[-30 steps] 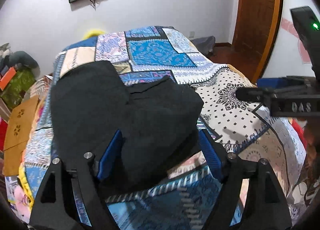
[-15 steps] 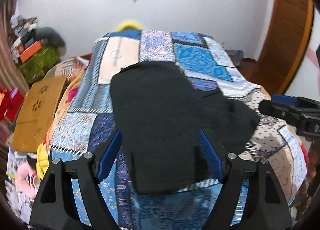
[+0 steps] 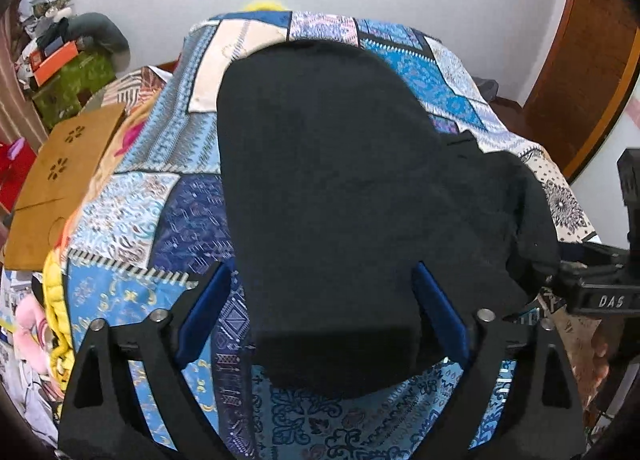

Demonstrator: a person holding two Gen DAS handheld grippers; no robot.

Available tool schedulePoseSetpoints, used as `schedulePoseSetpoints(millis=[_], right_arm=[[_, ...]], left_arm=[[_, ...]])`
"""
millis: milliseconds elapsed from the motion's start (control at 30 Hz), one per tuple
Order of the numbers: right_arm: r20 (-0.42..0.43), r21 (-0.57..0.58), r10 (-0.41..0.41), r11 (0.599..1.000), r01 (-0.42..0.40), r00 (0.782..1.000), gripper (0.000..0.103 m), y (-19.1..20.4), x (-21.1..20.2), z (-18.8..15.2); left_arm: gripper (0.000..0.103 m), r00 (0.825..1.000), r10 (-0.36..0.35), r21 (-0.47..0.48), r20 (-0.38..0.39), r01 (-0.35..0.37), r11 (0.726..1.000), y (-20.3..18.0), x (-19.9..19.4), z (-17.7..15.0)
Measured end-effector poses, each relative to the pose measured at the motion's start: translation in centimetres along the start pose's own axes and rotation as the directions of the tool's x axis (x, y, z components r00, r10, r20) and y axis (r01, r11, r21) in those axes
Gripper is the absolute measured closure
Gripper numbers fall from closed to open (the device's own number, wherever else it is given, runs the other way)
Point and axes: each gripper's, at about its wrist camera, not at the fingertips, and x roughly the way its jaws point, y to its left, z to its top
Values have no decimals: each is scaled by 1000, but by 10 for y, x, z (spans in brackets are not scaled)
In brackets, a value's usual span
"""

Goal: Fold large clothes

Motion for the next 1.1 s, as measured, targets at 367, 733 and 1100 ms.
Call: schedulePoseSetpoints(millis=[367, 733, 1100], right_arm=[[78, -59, -20, 998, 25, 997, 17, 10, -40, 10], [175, -72, 5, 997, 8, 985, 14, -13, -47, 43], [-146, 67, 172, 984, -164, 974, 15, -40, 24, 51]], left_arm=[[8, 997, 31, 4, 68, -32, 999, 10, -22, 10], [8, 995, -102, -96, 1, 102, 990, 50, -4, 46], [0, 841, -528, -424, -117, 438, 793, 91, 88, 44]])
